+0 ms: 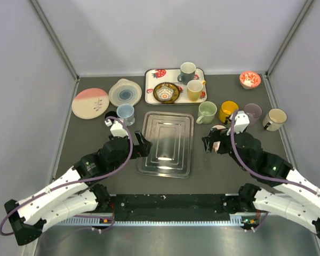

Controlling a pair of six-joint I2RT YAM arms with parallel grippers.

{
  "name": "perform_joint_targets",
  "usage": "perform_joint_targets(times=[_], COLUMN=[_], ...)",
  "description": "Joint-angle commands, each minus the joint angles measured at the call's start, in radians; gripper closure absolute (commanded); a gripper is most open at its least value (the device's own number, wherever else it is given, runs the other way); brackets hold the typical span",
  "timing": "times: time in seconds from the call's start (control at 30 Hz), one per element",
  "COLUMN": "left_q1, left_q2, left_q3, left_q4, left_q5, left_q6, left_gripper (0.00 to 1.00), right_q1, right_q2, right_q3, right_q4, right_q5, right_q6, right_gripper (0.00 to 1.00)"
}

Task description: Turn the mug right side up

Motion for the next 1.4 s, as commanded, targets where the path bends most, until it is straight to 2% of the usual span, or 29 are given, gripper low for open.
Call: perform_joint_targets(times=[0.0,0.17,0.3,0.4,0.57,0.67,0.9,1.17,1.37], left_q1=[0.000,0.000,0.000,0.002,0.002,0.002,0.002,0.002,0.002], left_q2=[-0.022,-0.034,0.016,0.056,0.092,0.106,0.066,-0.006,-0.035], left_q3=[0.004,-0.034,-0.026,-0.045,-0.052,-0.062,-0.131,-0.207,-0.238], left_q4=[0.005,0.060,0.124,0.166,0.186,0.198,0.266,0.310,0.316], left_q5=[-0.003,-0.001,0.039,0.052,0.065,0.077,0.132,0.102,0.117], left_q6=[0.059,0.139,0.197,0.217,0.202,0.206,0.189,0.168,0.145], left_gripper=[0.01,0.01,0.01,0.01,0.01,0.01,0.02,0.07,0.07], right_q1=[-0.005,-0.008,-0.098,-0.184,-0.242,-0.284,-0.288,-0.291,-0.310], right_q2=[0.000,0.142,0.262,0.305,0.327,0.326,0.372,0.432,0.492], right_q3=[-0.007,0.058,0.131,0.139,0.104,0.073,0.023,-0.017,-0.017], right_q4=[0.003,-0.101,-0.215,-0.239,-0.201,-0.172,-0.146,-0.106,-0.069], right_q5=[0.057,0.218,0.254,0.180,0.110,0.028,-0.065,-0.067,-0.078], right_q6=[-0.027,0.029,0.069,0.062,0.070,0.078,0.127,0.151,0.150], right_gripper=[0.01,0.01,0.01,0.01,0.03,0.12,0.20,0.29,0.33])
